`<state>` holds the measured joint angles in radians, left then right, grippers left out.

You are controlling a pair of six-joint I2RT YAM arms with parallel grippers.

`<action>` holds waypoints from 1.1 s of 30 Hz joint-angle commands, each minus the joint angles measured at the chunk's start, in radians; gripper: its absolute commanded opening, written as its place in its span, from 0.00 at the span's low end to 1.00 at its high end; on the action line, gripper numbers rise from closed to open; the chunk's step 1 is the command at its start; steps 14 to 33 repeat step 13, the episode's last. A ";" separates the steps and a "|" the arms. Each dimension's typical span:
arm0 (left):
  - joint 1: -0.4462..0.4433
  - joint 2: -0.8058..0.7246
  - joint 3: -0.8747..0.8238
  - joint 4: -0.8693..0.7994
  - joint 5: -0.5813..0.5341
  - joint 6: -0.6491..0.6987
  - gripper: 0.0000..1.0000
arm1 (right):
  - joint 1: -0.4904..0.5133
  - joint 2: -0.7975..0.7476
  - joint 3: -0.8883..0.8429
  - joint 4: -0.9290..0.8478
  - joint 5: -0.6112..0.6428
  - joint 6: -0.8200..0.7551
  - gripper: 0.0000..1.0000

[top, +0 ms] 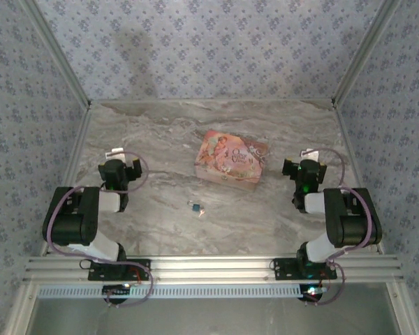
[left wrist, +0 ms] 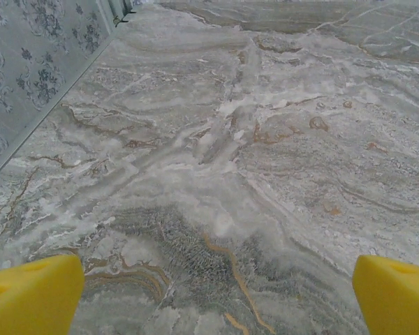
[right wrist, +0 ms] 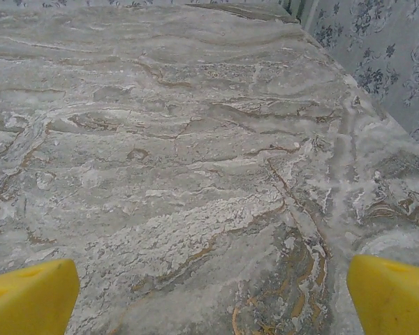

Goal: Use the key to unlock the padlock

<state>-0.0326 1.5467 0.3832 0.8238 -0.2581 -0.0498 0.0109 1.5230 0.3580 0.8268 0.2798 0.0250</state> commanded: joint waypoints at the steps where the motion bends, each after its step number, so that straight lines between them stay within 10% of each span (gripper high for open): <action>1: 0.004 -0.011 0.002 0.050 -0.013 -0.003 0.98 | 0.016 0.009 0.000 0.068 -0.015 -0.031 1.00; 33: -0.016 -0.009 -0.004 0.066 -0.016 0.019 0.98 | -0.013 0.005 0.012 0.031 -0.078 -0.020 1.00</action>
